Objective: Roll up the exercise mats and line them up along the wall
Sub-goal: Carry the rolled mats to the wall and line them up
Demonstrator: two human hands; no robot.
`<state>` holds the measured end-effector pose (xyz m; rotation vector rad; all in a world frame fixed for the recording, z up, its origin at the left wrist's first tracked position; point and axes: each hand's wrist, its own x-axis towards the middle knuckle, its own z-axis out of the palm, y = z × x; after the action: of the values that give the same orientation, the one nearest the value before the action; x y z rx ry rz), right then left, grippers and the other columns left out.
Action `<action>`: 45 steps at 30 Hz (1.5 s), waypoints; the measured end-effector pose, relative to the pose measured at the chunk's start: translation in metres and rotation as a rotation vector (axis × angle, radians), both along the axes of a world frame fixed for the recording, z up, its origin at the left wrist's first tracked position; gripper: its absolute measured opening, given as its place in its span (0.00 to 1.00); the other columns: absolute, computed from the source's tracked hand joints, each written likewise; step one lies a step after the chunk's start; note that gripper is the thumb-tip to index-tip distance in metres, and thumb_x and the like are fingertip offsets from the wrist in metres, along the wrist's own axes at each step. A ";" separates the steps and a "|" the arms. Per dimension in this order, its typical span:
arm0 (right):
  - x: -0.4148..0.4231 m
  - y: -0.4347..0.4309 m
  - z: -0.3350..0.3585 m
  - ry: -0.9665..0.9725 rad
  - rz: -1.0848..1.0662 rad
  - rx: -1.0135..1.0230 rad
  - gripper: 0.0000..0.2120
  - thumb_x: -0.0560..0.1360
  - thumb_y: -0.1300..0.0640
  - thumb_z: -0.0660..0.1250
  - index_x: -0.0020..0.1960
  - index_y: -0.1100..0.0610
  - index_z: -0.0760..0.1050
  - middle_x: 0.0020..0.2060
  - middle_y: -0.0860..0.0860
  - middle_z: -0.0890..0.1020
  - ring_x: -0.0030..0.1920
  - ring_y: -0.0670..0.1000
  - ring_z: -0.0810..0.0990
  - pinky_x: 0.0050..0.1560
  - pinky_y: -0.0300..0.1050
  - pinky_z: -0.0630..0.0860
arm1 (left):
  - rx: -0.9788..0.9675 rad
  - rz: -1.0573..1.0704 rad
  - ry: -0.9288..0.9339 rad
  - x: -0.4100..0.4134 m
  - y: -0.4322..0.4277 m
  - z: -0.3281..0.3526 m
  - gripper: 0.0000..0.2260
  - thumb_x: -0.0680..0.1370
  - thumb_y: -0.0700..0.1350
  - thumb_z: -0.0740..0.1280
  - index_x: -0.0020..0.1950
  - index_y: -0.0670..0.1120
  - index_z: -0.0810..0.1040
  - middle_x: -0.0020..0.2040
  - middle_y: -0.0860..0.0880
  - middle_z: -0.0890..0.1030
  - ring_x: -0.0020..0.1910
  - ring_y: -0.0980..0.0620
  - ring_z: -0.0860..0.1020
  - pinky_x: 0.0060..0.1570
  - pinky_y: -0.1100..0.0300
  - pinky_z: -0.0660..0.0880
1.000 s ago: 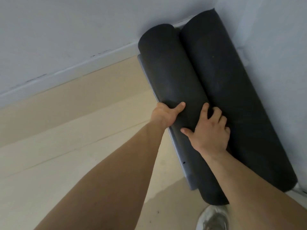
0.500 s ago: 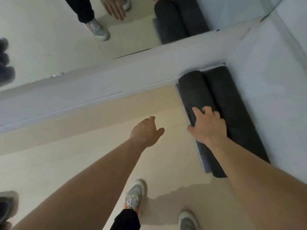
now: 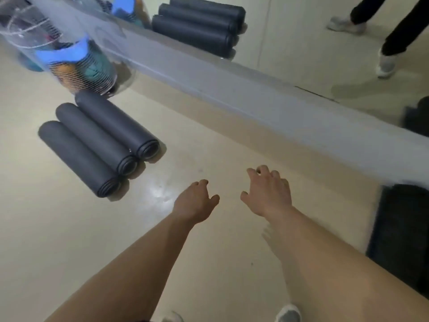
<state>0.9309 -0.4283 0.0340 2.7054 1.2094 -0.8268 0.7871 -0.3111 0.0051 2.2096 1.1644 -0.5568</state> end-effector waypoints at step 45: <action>-0.542 0.762 -0.310 0.346 -0.748 -0.109 0.33 0.82 0.44 0.64 0.79 0.59 0.58 0.73 0.60 0.64 0.69 0.63 0.70 0.63 0.55 0.73 | -0.037 -0.175 0.142 -0.507 0.871 -0.276 0.29 0.82 0.55 0.65 0.79 0.44 0.62 0.75 0.43 0.71 0.72 0.41 0.71 0.67 0.48 0.70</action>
<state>0.3890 0.3332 -0.2765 2.9964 0.1047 -1.4181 0.2804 0.5602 -0.2705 2.2837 1.0267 -0.8133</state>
